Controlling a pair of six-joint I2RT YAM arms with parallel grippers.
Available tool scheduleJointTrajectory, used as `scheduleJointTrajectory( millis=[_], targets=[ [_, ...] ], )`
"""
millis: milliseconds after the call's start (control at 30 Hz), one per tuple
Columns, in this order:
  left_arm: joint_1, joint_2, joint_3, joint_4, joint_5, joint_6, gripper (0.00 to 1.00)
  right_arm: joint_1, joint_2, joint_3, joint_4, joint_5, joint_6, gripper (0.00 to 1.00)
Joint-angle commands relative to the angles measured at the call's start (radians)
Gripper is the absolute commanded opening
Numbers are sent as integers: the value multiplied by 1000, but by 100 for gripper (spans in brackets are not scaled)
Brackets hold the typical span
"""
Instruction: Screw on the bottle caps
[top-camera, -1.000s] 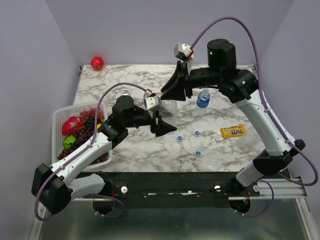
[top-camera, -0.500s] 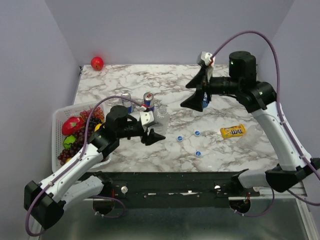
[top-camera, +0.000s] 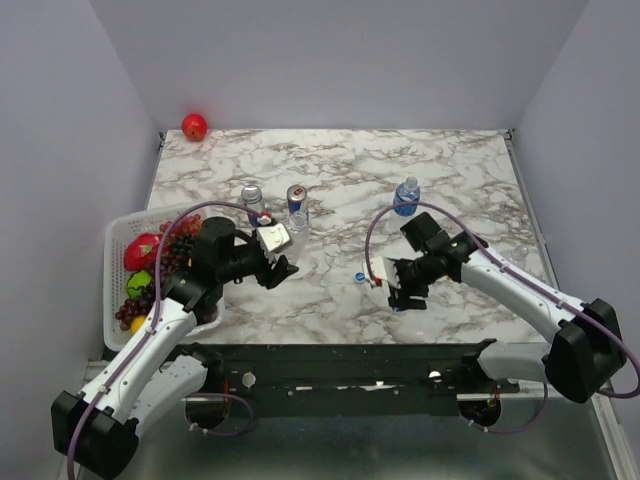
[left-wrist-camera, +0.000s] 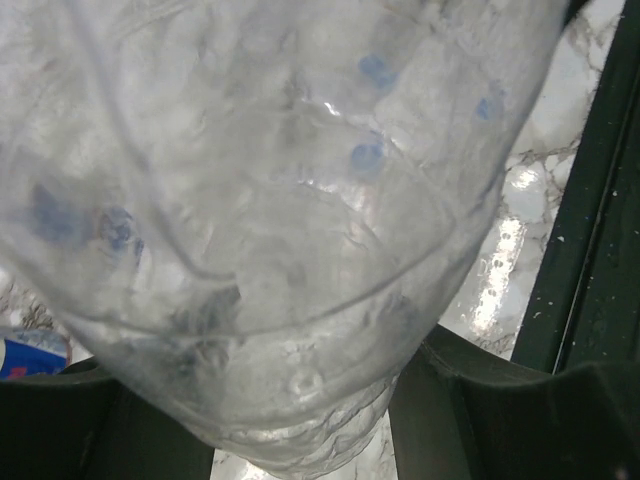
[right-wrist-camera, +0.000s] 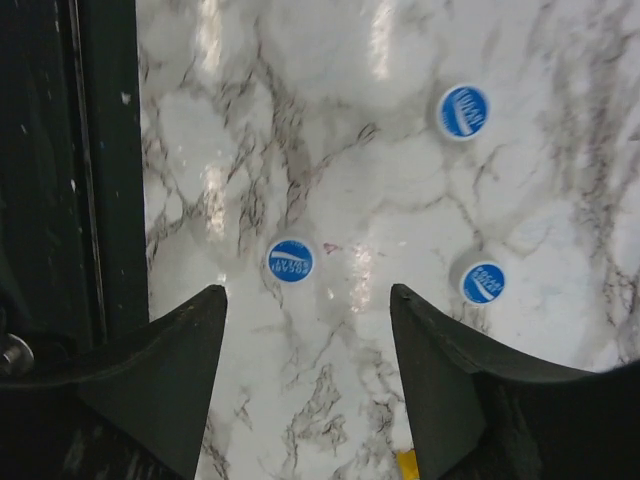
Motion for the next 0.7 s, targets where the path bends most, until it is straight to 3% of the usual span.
scheduleJointTrajectory(
  millis=[0, 200, 667],
  targets=[
    [42, -16, 8, -43, -18, -22, 0, 70, 7, -103, 98, 175, -221, 70],
    [97, -44, -1, -54, 4, -58, 0, 76, 83, -137, 168, 193, -290, 68],
    [128, -38, -18, 1, 1, -88, 0, 110, 113, -181, 75, 129, -411, 65]
  ],
)
